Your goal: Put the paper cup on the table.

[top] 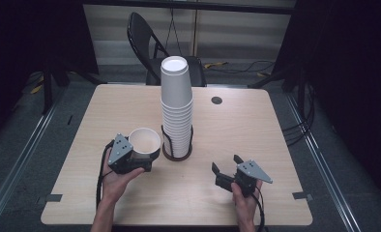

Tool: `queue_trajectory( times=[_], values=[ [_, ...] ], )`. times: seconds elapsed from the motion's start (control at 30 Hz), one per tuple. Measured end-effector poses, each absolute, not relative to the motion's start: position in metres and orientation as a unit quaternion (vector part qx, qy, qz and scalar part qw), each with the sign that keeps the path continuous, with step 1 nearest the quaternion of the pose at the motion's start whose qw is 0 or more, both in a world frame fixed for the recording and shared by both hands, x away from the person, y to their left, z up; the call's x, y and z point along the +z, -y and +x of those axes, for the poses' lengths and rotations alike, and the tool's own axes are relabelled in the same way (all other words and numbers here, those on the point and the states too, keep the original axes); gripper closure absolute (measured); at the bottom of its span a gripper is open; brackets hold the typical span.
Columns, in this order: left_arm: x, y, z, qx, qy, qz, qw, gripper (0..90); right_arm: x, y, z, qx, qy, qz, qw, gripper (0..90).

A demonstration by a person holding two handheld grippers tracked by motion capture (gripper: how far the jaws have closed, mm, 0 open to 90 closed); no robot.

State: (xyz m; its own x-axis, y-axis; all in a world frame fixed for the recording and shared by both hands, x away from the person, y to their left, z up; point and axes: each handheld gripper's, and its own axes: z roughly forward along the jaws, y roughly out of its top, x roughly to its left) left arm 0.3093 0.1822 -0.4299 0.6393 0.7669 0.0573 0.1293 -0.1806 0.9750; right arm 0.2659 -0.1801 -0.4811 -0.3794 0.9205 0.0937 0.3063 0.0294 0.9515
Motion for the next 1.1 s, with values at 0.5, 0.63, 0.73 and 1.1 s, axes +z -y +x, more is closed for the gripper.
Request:
queue_trajectory(
  times=[0.5, 0.63, 0.73, 1.1],
  values=[
    [-0.419, -0.202, 0.336, 0.287, -0.353, 0.688, 0.565, 9.7, -0.493, 0.186, 0.264, 0.512, -0.645, 0.472, 0.314, 13.5],
    [-0.420, -0.206, 0.347, 0.278, -0.364, 0.681, 0.571, 9.6, -0.494, 0.187, 0.266, 0.505, -0.647, 0.468, 0.328, 13.5],
    [-0.423, -0.209, 0.356, 0.275, -0.374, 0.674, 0.574, 9.6, -0.494, 0.187, 0.265, 0.505, -0.646, 0.467, 0.330, 13.5],
    [-0.432, -0.223, 0.394, 0.267, -0.405, 0.669, 0.564, 9.1, -0.494, 0.186, 0.264, 0.507, -0.650, 0.456, 0.335, 13.5]
  ],
)
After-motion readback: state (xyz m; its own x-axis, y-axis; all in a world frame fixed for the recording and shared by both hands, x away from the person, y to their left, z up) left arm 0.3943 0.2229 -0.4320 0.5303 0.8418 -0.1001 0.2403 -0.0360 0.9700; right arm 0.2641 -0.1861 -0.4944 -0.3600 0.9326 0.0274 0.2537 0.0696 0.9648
